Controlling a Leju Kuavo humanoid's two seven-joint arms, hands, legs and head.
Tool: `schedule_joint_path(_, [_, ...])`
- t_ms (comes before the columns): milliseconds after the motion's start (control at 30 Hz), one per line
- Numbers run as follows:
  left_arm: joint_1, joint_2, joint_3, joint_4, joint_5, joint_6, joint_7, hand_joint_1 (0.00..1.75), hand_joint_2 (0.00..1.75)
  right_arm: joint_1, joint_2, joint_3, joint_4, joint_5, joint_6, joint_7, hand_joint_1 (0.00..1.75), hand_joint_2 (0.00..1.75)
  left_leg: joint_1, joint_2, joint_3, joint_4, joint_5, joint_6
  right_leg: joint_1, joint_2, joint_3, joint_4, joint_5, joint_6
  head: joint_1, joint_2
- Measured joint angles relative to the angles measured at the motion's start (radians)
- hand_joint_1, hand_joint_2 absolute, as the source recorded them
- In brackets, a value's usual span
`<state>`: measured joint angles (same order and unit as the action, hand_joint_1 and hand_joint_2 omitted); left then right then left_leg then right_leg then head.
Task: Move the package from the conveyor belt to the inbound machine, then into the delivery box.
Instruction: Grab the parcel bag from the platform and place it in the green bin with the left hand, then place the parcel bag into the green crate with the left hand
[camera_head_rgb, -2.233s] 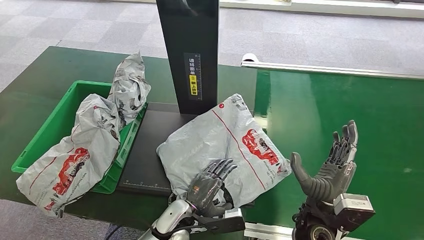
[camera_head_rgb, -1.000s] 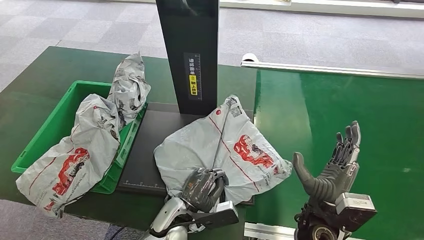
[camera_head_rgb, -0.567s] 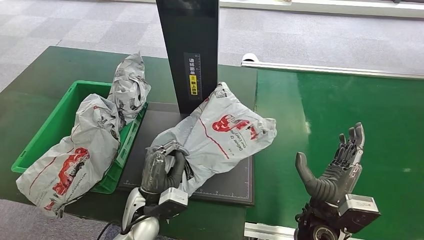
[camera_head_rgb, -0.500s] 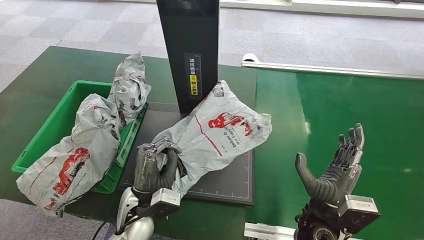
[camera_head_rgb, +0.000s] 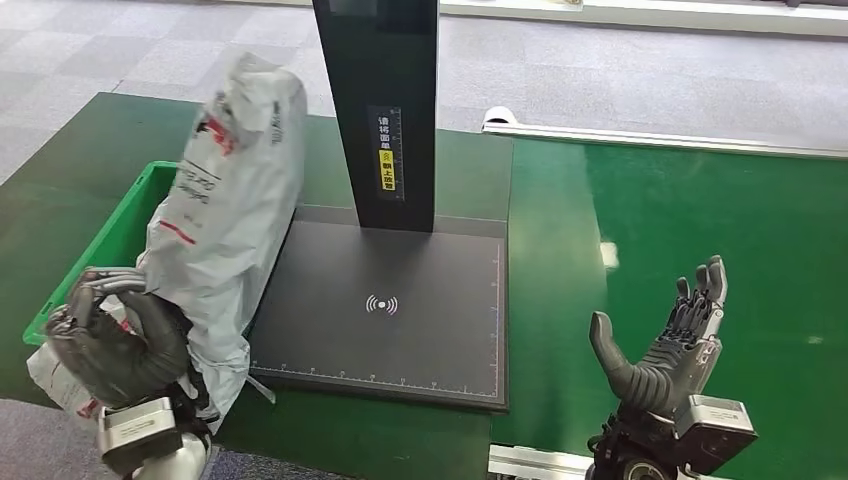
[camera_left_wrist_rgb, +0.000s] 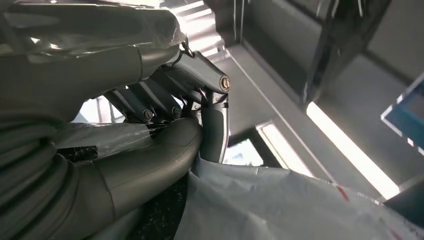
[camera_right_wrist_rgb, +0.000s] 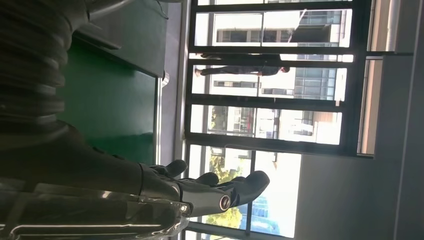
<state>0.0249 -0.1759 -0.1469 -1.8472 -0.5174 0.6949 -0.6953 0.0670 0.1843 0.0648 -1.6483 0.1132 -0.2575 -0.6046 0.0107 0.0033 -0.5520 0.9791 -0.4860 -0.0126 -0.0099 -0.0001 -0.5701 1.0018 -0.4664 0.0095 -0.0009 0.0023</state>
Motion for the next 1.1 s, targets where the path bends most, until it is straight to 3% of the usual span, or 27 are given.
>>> schedule_joint_path(167, [0.002, -0.030, 0.122, -0.146, 0.115, 0.001, -0.001, 1.75, 1.75, 0.002, 0.000, 0.013, 0.004, -0.009, -0.002, -0.005, 0.00, 1.75, 0.000, 0.000, 0.000, 0.000, 0.000, 0.000, 0.000, 0.000, 0.000, 0.000, 0.000, 0.000, 0.000, 0.000])
schedule_joint_path(367, [-0.017, -0.033, 0.246, -0.295, 0.325, 0.002, -0.002, 1.75, 1.75, -0.006, 0.000, 0.027, 0.017, -0.022, -0.001, -0.007, 0.00, 1.75, 0.000, 0.000, 0.000, 0.000, 0.000, 0.000, 0.000, 0.000, 0.000, 0.000, 0.000, 0.000, 0.000, 0.000])
schedule_joint_path(800, [-0.022, -0.032, 0.307, -0.442, 0.407, 0.002, -0.002, 1.75, 1.75, -0.016, -0.001, 0.035, 0.028, -0.034, -0.005, 0.005, 0.00, 1.75, 0.000, 0.000, 0.001, 0.000, 0.000, 0.000, 0.000, 0.000, 0.001, 0.000, 0.000, 0.000, 0.000, 0.000])
schedule_joint_path(933, [-0.025, -0.010, 0.283, -0.389, 0.304, -0.003, -0.001, 1.75, 1.75, -0.011, -0.001, 0.033, 0.025, -0.038, -0.003, 0.005, 0.00, 1.75, 0.000, 0.000, 0.002, 0.000, 0.000, 0.000, 0.000, 0.000, 0.000, 0.000, 0.000, 0.000, 0.000, 0.000])
schedule_joint_path(1100, [-0.086, 0.034, 0.179, -0.114, 0.109, -0.061, 0.047, 1.75, 1.75, -0.004, -0.002, 0.029, 0.015, -0.036, 0.016, 0.005, 0.00, 1.75, 0.000, 0.000, 0.003, 0.000, 0.000, 0.000, 0.000, -0.001, 0.003, 0.000, 0.001, -0.001, 0.000, 0.000])
